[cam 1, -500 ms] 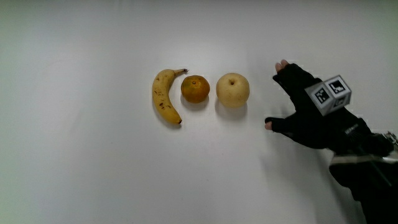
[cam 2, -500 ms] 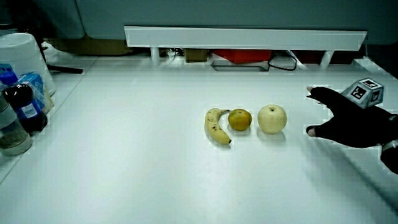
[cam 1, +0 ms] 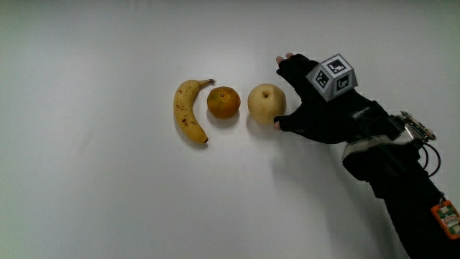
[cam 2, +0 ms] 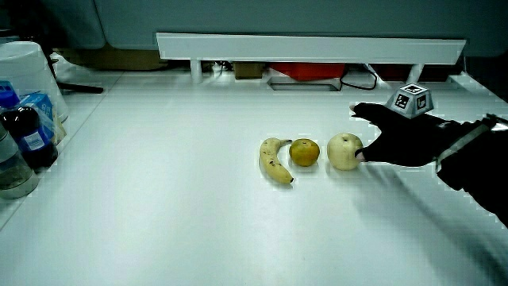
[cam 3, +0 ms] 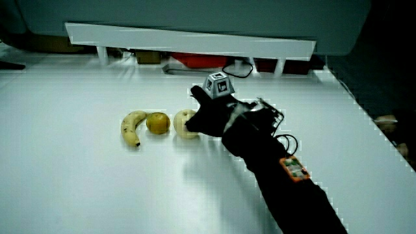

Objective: Pick pear no leg

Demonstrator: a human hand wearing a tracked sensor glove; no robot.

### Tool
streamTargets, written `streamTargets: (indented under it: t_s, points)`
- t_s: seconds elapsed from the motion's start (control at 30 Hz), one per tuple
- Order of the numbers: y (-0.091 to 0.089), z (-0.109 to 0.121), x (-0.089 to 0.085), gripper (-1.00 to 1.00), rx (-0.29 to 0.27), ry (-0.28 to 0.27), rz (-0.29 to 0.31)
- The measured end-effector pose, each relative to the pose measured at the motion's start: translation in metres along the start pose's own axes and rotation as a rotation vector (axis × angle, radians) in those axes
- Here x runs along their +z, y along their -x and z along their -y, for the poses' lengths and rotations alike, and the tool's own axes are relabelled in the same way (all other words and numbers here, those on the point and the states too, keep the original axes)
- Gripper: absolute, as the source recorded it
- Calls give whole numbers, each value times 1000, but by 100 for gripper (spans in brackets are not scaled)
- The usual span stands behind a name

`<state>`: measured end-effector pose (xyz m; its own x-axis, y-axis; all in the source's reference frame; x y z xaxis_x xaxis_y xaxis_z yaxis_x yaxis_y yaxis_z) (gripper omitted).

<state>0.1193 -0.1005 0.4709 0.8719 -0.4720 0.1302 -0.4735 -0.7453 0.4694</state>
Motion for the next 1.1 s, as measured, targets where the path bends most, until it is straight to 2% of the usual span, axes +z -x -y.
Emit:
streamTargets:
  t_s: [0.03,0.07,0.23,0.27,0.3,0.4,0.53,0.57,0.6,0.7,0.8,1.03,1.1]
  points:
    - [4,-3,0,0,17,10,-5]
    - [4,-7,-5,0,0,22,5]
    - [13,-19,-12,0,21,59,29]
    - [16,-20,-15,0,33,81,24]
    - [18,-20,-15,0,33,79,28]
    - [18,-25,-26,0,24,120,36]
    - [22,-27,-32,0,24,130,61]
    - [20,-30,-39,7,15,144,51]
    - [22,-28,-36,13,11,123,54]
    - [22,-28,-34,33,4,105,41]
    - [21,-31,-35,53,-12,115,44]
    - [20,-32,-36,100,0,118,21]
    - [20,-30,-35,100,3,114,17]
